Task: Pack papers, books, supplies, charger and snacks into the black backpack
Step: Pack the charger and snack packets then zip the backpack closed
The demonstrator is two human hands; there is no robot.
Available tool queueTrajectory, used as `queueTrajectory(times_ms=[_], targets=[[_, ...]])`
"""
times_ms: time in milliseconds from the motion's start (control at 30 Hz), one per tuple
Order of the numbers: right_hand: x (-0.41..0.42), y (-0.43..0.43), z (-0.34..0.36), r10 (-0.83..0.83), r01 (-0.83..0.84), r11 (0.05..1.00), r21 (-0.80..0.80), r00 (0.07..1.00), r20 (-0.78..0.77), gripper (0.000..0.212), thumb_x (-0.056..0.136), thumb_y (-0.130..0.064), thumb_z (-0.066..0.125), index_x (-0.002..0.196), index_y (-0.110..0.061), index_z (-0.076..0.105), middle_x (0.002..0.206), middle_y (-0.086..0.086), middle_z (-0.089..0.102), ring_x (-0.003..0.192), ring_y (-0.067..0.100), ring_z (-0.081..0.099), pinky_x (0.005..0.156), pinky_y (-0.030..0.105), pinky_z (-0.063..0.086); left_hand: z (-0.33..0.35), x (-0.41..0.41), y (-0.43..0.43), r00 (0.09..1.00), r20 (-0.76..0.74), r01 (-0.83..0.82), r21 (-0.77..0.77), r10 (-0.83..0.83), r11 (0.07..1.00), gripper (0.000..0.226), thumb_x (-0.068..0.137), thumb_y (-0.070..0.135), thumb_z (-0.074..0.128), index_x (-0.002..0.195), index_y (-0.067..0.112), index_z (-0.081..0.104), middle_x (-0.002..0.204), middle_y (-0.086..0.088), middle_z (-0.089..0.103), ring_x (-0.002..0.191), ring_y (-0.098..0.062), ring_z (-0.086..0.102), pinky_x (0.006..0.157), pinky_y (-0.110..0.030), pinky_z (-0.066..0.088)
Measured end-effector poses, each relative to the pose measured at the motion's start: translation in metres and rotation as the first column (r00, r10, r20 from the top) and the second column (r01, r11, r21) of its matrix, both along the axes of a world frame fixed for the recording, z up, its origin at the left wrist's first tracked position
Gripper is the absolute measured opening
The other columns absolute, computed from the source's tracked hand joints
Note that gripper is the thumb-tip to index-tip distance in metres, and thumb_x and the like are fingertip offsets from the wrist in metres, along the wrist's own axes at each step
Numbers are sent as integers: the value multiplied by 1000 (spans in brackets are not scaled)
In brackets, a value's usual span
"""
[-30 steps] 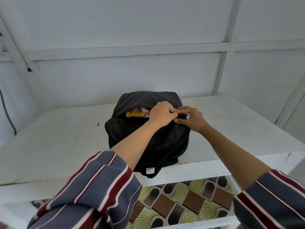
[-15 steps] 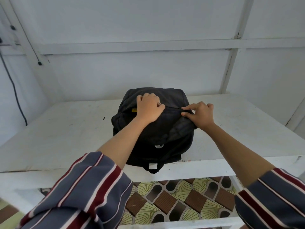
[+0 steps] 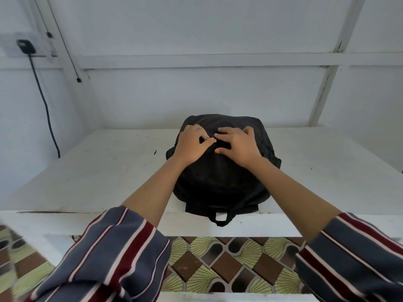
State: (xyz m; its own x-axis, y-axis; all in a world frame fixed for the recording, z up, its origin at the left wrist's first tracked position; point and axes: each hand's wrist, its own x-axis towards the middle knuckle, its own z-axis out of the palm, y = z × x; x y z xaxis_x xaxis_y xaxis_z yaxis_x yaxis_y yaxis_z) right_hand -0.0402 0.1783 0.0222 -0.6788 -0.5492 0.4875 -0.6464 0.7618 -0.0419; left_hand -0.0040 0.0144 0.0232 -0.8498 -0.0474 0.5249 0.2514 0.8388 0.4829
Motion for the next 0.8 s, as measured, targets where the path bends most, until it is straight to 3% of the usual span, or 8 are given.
queueTrajectory(times_ms=[67, 167, 267, 433, 567, 633, 733, 800], targets=[[-1, -7, -5, -26, 24, 998, -57, 999, -43, 36, 90, -32, 58, 124, -23, 60, 135, -1, 54, 123, 19, 48, 96, 37, 19, -1, 1, -4, 1000, 23, 15, -5, -15, 1000, 21, 85, 29, 65, 74, 12, 68, 94, 1, 62, 100, -21, 52, 86, -30, 38], [-2, -9, -10, -14, -6, 991, -136, 989, -147, 18, 79, -18, 70, 97, -15, 74, 103, 5, 72, 91, 28, 66, 86, 43, 31, -4, 3, -11, 1000, 24, 7, 33, -8, 999, 19, 85, 27, 65, 73, 13, 65, 94, 1, 61, 97, -17, 52, 83, -27, 37], [-3, -9, -17, -42, 11, 984, -178, 984, -172, 12, 71, -18, 71, 82, -16, 76, 86, 2, 75, 74, 25, 69, 80, 35, 25, -10, 6, -24, 1000, 24, 0, 89, -2, 996, 17, 86, 23, 63, 75, 11, 62, 96, -3, 60, 91, -15, 51, 82, -28, 39], [0, -9, -25, -76, 30, 971, -237, 979, -187, 12, 74, -19, 67, 82, -17, 76, 88, 2, 75, 77, 22, 70, 80, 33, 23, -23, 16, -61, 997, 25, -82, 279, 78, 957, 18, 85, 16, 63, 74, 5, 58, 84, -2, 53, 83, -21, 53, 76, -32, 42], [0, -14, -30, -83, 32, 971, -235, 974, -209, 13, 75, -19, 67, 84, -16, 76, 90, 3, 74, 79, 23, 70, 81, 33, 24, -34, 19, -76, 990, 63, -138, 249, 126, 959, 21, 87, 23, 62, 76, 6, 58, 85, -1, 53, 82, -24, 55, 74, -36, 43], [0, -13, -30, -85, 47, 973, -228, 983, -162, 16, 79, -18, 68, 93, -15, 75, 100, 4, 73, 90, 25, 69, 87, 35, 25, -38, 19, -74, 984, 113, -162, 220, 139, 962, 22, 89, 28, 59, 75, 10, 57, 89, -1, 54, 86, -25, 56, 74, -34, 42], [0, -4, -25, -58, 52, 983, -174, 998, -26, 27, 89, -23, 61, 115, -20, 67, 125, -1, 62, 118, 18, 56, 100, 37, 25, -36, 20, -67, 961, 139, -259, 155, 238, 953, 19, 90, 33, 55, 94, 15, 62, 107, -3, 58, 100, -24, 56, 83, -33, 40], [3, 7, -24, -32, 37, 980, -197, 999, 25, 30, 92, -25, 57, 122, -21, 62, 131, -4, 57, 126, 13, 49, 107, 36, 22, -28, 18, -57, 956, 82, -290, 100, 282, 952, 26, 90, 32, 53, 112, 17, 58, 121, -4, 55, 111, -25, 50, 92, -35, 37]])
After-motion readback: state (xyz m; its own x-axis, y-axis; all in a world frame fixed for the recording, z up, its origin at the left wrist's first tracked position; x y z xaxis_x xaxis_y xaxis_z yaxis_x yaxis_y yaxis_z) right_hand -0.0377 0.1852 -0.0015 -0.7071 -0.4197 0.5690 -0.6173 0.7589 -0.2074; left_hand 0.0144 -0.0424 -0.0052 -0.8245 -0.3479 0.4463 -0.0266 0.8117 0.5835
